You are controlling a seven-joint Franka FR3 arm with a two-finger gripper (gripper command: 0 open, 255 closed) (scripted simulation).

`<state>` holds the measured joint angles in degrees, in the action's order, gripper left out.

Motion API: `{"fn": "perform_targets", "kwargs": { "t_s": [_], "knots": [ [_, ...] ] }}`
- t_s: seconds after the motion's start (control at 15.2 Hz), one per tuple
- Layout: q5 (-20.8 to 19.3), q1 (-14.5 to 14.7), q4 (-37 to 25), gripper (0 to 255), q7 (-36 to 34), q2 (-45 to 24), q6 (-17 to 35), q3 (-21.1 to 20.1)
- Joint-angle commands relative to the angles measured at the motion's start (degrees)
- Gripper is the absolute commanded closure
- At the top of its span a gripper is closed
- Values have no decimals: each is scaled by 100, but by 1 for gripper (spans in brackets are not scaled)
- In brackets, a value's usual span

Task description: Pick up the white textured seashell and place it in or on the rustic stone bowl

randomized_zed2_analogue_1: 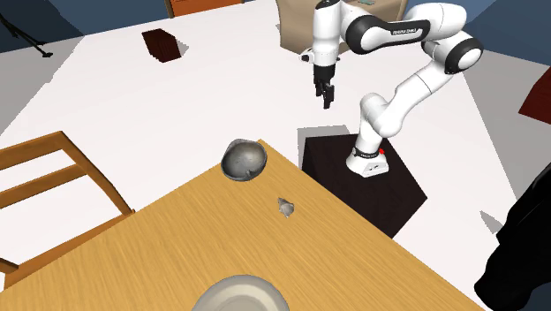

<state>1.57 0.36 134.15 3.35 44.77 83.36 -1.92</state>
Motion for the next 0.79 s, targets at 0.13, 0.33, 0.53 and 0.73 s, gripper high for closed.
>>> {"fn": "perform_targets", "kwargs": {
  "t_s": [0.13, 0.33, 0.53, 0.73],
  "knots": [
    [280, -17, 95, 0, -556, -7, 96, -285],
    [697, -46, 170, 0, -1382, -100, 284, -720],
    [1088, -83, 165, 0, -2196, -292, 523, -1159],
    [1431, -138, 79, 0, -2999, -580, 807, -1596]
  ]
}}
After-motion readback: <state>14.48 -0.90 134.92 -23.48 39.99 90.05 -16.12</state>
